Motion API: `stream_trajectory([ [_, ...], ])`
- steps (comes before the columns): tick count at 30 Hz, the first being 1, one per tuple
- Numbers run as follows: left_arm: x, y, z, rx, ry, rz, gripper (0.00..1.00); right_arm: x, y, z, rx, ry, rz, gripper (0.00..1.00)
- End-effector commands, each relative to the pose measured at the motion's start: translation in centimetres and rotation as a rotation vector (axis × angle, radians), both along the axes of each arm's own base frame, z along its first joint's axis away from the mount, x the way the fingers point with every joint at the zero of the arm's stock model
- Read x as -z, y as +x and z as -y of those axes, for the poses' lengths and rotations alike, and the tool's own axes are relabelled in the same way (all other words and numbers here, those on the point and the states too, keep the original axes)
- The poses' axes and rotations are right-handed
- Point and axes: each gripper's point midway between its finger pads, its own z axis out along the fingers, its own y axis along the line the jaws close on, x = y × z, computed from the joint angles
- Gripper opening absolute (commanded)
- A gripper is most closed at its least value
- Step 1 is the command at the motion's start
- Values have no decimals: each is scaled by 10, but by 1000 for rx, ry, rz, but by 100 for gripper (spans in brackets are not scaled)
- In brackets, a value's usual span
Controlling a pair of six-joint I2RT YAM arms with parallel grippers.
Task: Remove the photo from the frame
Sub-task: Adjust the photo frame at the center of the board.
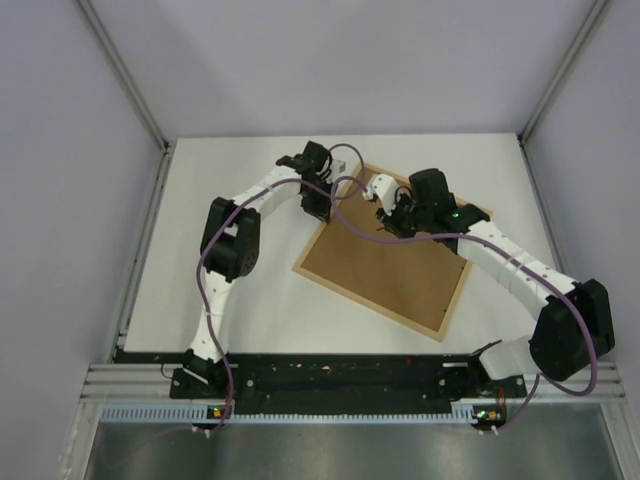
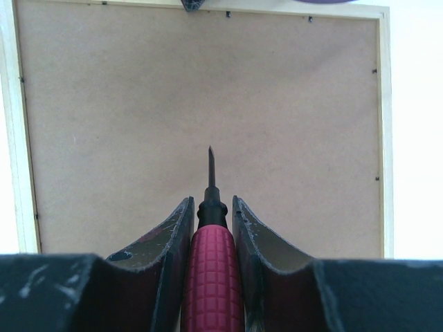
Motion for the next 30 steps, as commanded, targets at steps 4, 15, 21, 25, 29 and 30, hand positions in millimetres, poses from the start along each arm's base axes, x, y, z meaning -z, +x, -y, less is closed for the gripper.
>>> stream_trajectory([
  [4,6,-19,-19,-108,-3,-107,0,-12,18,-21,-81,65,84,0],
  [15,-9,-32,-47,-360,-142,-127,0,-20,67,-21,215,393,-129,0],
  [21,-15,-33,-57,-486,-243,-147,0,-6,102,-8,458,721,-537,0],
  [25,-14,-32,-56,-540,-336,-182,0,20,106,-14,565,869,-776,0],
  [29,-9,-31,-58,-596,-366,-200,0,28,102,-25,609,999,-915,0],
  [30,-10,-30,-57,-609,-385,-195,0,28,104,-26,627,1026,-934,0],
])
